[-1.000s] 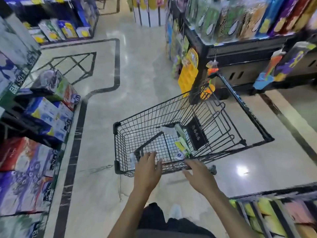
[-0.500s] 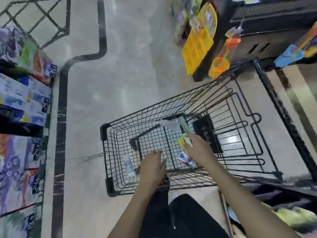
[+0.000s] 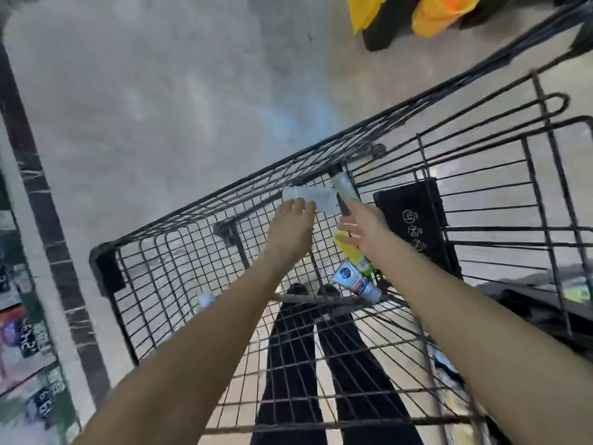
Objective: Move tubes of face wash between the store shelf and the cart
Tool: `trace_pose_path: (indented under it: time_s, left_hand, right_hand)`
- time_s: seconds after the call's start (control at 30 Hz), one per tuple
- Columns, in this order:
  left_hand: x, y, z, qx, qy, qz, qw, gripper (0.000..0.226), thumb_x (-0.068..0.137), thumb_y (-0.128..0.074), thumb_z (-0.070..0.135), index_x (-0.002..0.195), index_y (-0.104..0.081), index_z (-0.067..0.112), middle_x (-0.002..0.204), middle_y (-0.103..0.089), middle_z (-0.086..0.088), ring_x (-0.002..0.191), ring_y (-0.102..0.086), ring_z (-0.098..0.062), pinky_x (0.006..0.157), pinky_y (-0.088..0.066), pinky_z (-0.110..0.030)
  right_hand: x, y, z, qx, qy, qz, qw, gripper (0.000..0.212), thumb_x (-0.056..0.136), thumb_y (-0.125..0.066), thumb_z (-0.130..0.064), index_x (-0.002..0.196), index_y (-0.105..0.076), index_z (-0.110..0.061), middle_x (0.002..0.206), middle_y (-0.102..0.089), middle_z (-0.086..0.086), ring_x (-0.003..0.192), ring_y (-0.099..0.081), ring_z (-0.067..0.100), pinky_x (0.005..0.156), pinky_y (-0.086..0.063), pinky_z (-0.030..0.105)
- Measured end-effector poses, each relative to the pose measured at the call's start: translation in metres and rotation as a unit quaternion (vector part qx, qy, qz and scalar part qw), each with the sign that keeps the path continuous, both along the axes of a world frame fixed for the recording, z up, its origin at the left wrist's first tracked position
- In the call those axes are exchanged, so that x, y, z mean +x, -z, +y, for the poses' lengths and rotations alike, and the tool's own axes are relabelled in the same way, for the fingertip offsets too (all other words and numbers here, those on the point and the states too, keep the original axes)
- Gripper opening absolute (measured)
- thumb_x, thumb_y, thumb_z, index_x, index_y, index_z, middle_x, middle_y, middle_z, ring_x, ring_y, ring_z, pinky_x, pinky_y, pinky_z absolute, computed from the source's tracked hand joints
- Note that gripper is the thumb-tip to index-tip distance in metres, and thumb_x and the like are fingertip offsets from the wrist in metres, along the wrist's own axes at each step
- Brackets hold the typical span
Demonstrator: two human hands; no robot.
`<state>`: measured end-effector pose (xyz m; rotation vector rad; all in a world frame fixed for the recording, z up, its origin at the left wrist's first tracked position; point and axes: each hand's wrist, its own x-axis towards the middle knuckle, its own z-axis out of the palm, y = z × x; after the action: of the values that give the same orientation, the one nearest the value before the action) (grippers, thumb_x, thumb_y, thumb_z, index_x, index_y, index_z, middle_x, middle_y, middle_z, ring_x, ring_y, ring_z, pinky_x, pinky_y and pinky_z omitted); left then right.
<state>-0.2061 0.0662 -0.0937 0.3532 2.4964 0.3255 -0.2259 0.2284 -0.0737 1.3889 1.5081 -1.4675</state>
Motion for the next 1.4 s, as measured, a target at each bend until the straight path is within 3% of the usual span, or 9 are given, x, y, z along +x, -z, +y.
trace_pose_path:
  time_s: [0.1,0.23,0.33,0.5,0.63,1.03,1.1,1.23,1.4]
  left_hand:
    - [-0.024,0.052,0.001,0.002,0.066,0.025,0.998,0.056,0.07,-0.074,-0.004,0.124,-0.059,-0.001,0.117,-0.063,-0.021,0.11,-0.059,-0.043,0.094,-0.05,-0.05]
    - [-0.047,0.094,0.0,-0.021,0.145,0.02,0.989,0.073,0.081,-0.069,-0.002,0.148,-0.041,0.001,0.146,-0.047,-0.02,0.139,-0.042,-0.042,0.117,-0.036,-0.05]
    - [-0.054,0.107,-0.003,-0.031,0.174,0.025,0.984,0.077,0.082,-0.069,-0.004,0.152,-0.036,-0.001,0.149,-0.044,-0.02,0.14,-0.04,-0.041,0.117,-0.036,-0.049]
    - [-0.054,0.117,-0.012,-0.042,0.227,0.058,0.971,0.082,0.08,-0.07,-0.003,0.153,-0.032,-0.002,0.148,-0.044,-0.024,0.135,-0.045,-0.043,0.114,-0.039,-0.051]
    - [-0.05,0.12,-0.018,-0.069,0.247,0.061,0.965,0.085,0.085,-0.065,-0.001,0.157,-0.021,-0.001,0.157,-0.036,-0.024,0.141,-0.039,-0.041,0.116,-0.037,-0.049]
    - [-0.01,0.066,-0.03,0.073,-0.069,-0.122,0.987,0.042,0.096,-0.06,0.009,0.138,-0.055,0.009,0.128,-0.061,-0.011,0.105,-0.06,-0.023,0.092,-0.055,-0.035]
    - [0.005,0.046,-0.038,0.127,-0.174,-0.191,0.958,0.031,0.094,-0.064,0.011,0.126,-0.063,0.011,0.118,-0.066,-0.006,0.094,-0.062,-0.019,0.081,-0.054,-0.028]
    - [0.036,0.001,-0.054,0.204,-0.365,-0.283,0.863,0.058,0.089,-0.077,0.017,0.143,-0.055,0.01,0.131,-0.063,-0.006,0.111,-0.063,-0.023,0.1,-0.053,-0.04]
    - [0.071,-0.083,-0.062,0.349,-0.512,-0.369,0.693,0.053,0.094,-0.064,0.007,0.144,-0.047,0.005,0.127,-0.063,-0.022,0.099,-0.069,-0.035,0.07,-0.061,-0.038]
  right_hand:
    - [-0.016,0.05,0.001,-0.058,0.102,-0.024,0.993,0.055,0.091,-0.07,-0.055,0.128,-0.058,-0.015,0.114,-0.065,0.015,0.102,-0.069,0.029,0.062,-0.063,0.038]
    - [-0.03,0.096,0.0,-0.101,0.22,-0.036,0.97,0.07,0.095,-0.062,-0.059,0.138,-0.052,-0.004,0.114,-0.062,0.014,0.097,-0.065,0.026,0.076,-0.06,0.037]
    - [-0.04,0.112,-0.002,-0.138,0.295,-0.043,0.945,0.069,0.096,-0.057,-0.062,0.125,-0.049,0.0,0.108,-0.058,0.015,0.093,-0.062,0.026,0.094,-0.058,0.037]
    - [-0.047,0.123,-0.011,-0.161,0.393,-0.043,0.904,0.068,0.093,-0.059,-0.065,0.109,-0.054,0.0,0.111,-0.061,0.011,0.09,-0.063,0.022,0.074,-0.058,0.027]
    - [-0.043,0.133,-0.015,-0.152,0.43,-0.011,0.89,0.06,0.093,-0.066,-0.056,0.119,-0.056,-0.002,0.11,-0.064,0.009,0.087,-0.066,0.018,0.084,-0.058,0.026]
    - [0.008,0.065,-0.022,-0.183,0.453,0.023,0.872,0.015,0.093,-0.057,0.008,0.106,-0.056,0.001,0.115,-0.064,0.023,0.109,-0.066,0.038,0.104,-0.053,0.047]
    - [0.021,0.048,-0.02,-0.182,0.416,0.024,0.89,0.02,0.089,-0.054,0.012,0.103,-0.055,-0.001,0.11,-0.063,0.02,0.102,-0.066,0.035,0.103,-0.053,0.047]
    - [0.042,0.002,-0.009,-0.205,0.328,0.034,0.922,0.016,0.09,-0.055,0.006,0.1,-0.057,-0.006,0.107,-0.062,0.016,0.105,-0.063,0.032,0.105,-0.05,0.054]
    - [0.066,-0.078,0.004,-0.225,0.266,0.062,0.935,0.011,0.093,-0.059,-0.001,0.103,-0.061,-0.007,0.114,-0.061,0.015,0.11,-0.06,0.032,0.1,-0.053,0.049]
